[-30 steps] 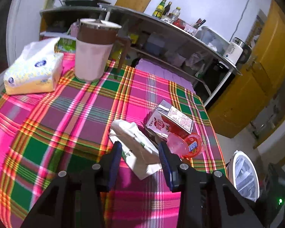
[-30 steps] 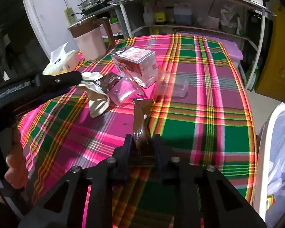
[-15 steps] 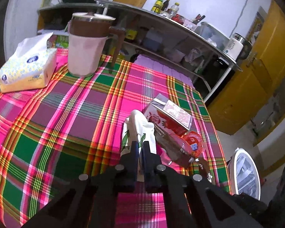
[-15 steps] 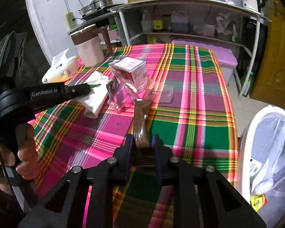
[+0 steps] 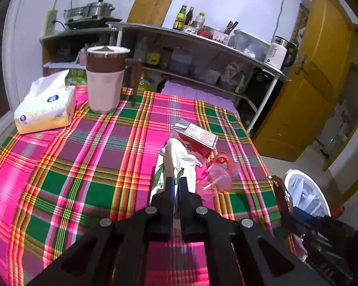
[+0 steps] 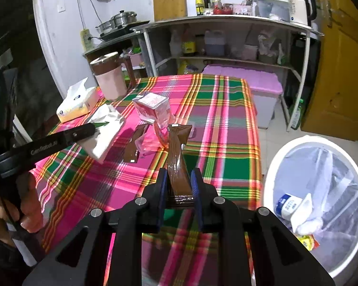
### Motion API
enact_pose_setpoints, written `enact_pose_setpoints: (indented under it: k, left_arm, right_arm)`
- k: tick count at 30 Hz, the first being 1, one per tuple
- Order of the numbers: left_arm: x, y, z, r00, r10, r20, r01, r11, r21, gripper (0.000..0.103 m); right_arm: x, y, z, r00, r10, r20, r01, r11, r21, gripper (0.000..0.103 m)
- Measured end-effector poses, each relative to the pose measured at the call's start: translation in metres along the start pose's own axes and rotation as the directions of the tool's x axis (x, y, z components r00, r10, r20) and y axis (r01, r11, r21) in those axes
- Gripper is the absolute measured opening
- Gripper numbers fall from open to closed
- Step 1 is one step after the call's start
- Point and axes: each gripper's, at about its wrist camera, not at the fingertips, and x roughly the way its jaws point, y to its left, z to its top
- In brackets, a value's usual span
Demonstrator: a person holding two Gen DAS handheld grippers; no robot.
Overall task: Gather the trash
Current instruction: 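Carry the white paper and brown wrapper over the bin with both tools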
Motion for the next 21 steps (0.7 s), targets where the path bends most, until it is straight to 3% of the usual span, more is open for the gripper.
enact_pose_setpoints:
  k: [11,21]
  left_arm:
    - [-0.04,-0.025,-0.011,0.999,-0.033,0.038,0.031,0.998,0.052,0.003]
    - [-0.059,-0.06,-0.021,0.994,-0.106,0.041,0.101,0.989,0.107,0.003]
  right_arm:
    - [-0.043,-0.008,-0.009,0.998,-0.035,0.058,0.035,0.999,0.011,0.021]
    - [-0.071,-0.019,-0.021,0.994,-0.07,0.085,0.068,0.997,0.036,0.021]
